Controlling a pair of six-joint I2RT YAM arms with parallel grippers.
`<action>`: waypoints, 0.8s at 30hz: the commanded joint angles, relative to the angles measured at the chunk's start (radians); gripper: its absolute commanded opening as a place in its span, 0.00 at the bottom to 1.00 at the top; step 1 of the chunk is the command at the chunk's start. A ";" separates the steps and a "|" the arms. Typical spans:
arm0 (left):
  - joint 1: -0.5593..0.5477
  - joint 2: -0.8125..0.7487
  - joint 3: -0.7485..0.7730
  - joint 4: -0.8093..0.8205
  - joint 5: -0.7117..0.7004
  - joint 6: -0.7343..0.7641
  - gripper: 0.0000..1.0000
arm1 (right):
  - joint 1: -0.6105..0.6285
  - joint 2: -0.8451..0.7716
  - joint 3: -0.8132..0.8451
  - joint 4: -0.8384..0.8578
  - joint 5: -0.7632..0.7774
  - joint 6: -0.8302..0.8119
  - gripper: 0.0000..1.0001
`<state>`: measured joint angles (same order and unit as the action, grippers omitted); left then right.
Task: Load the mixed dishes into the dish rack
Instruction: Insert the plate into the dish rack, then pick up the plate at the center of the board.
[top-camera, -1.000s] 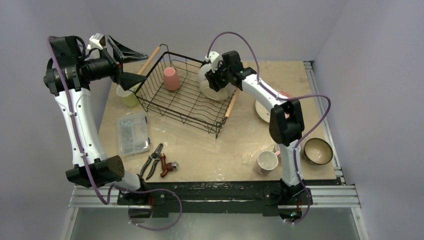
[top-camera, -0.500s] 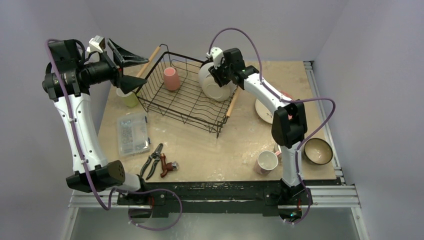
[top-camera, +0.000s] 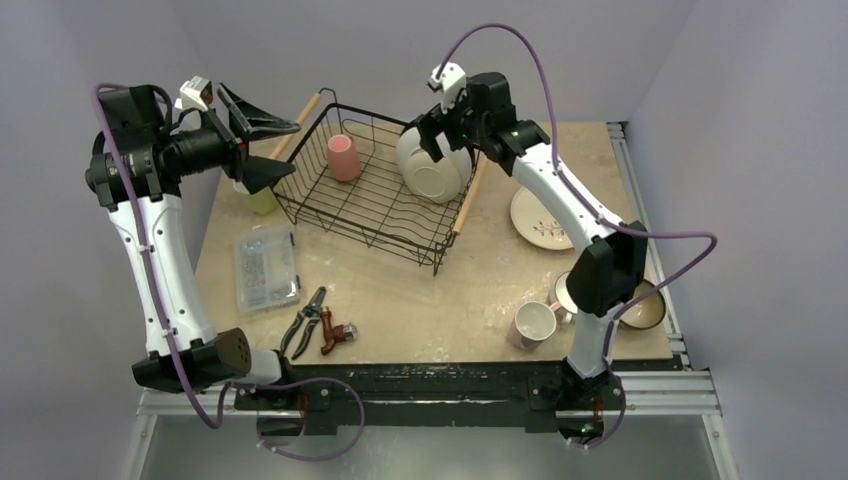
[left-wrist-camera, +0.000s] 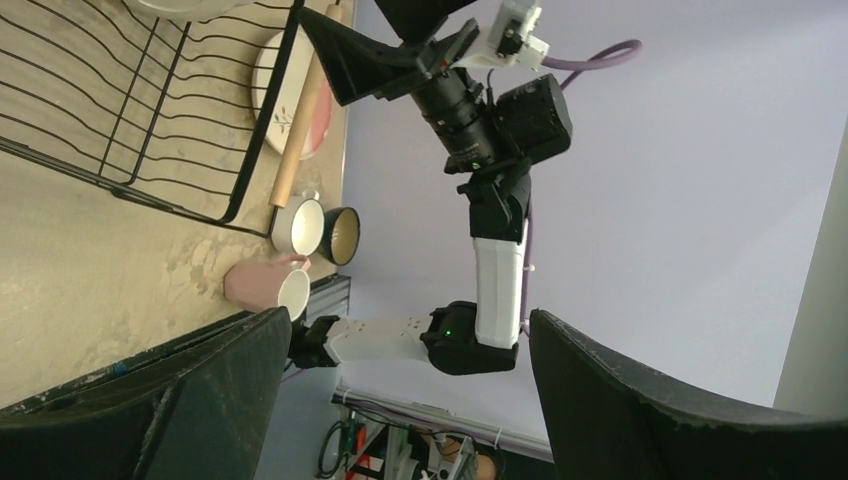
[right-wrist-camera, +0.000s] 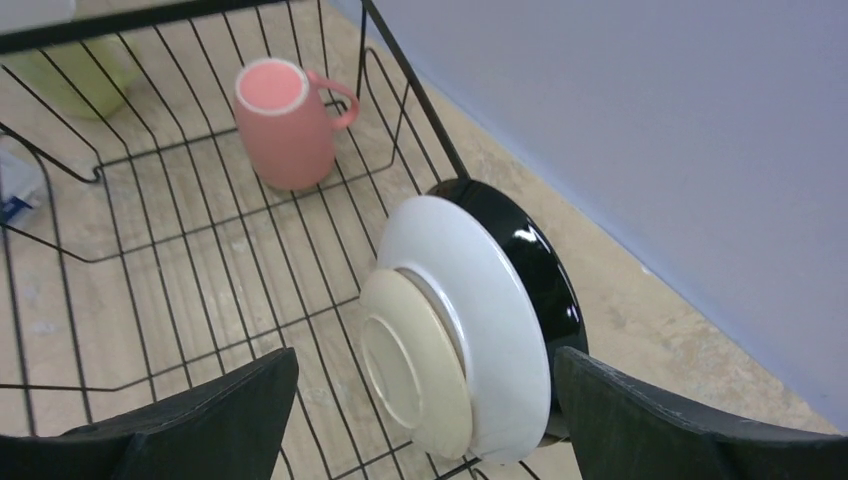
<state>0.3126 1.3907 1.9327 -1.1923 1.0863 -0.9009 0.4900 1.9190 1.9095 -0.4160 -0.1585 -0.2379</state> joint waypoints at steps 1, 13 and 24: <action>-0.038 -0.037 0.002 0.023 -0.022 0.032 0.88 | 0.000 -0.100 0.011 -0.006 -0.011 0.077 0.99; -0.238 -0.163 -0.056 0.072 -0.338 0.113 1.00 | -0.076 -0.361 -0.178 -0.146 0.226 0.384 0.99; -0.354 -0.388 -0.099 -0.004 -0.472 0.320 1.00 | -0.427 -0.522 -0.500 -0.133 0.198 0.767 0.99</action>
<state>0.0383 1.0885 1.8591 -1.1919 0.6662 -0.6926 0.1738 1.4250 1.4563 -0.5262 0.0601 0.3298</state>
